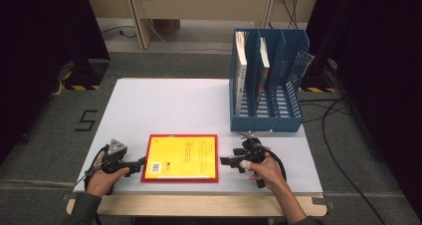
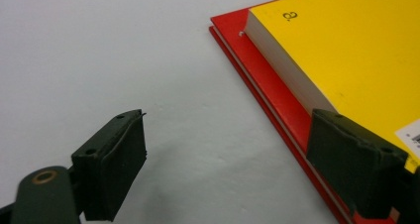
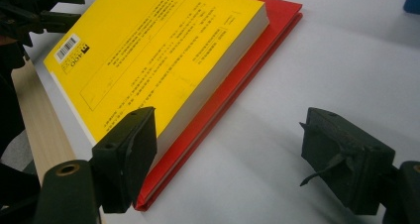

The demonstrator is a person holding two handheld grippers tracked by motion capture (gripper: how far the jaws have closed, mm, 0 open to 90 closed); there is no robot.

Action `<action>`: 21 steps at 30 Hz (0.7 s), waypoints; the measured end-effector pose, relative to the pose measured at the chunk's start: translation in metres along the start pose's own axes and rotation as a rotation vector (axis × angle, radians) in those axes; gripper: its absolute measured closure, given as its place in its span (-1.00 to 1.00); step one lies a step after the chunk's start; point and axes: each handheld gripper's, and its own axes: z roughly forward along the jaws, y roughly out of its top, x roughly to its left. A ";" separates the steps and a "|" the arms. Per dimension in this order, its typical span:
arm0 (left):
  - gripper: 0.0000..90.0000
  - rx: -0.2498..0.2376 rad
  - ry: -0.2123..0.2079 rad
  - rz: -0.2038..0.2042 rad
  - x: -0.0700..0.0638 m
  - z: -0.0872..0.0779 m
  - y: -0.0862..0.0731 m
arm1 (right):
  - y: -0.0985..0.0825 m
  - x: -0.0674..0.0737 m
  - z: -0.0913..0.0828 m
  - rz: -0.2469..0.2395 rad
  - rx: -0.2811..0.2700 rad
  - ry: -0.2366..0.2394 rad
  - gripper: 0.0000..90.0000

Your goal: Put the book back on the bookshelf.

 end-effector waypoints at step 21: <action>-0.41 0.021 -0.062 0.066 -0.019 -0.001 0.003 | 0.002 0.005 0.010 0.000 0.008 0.029 -0.48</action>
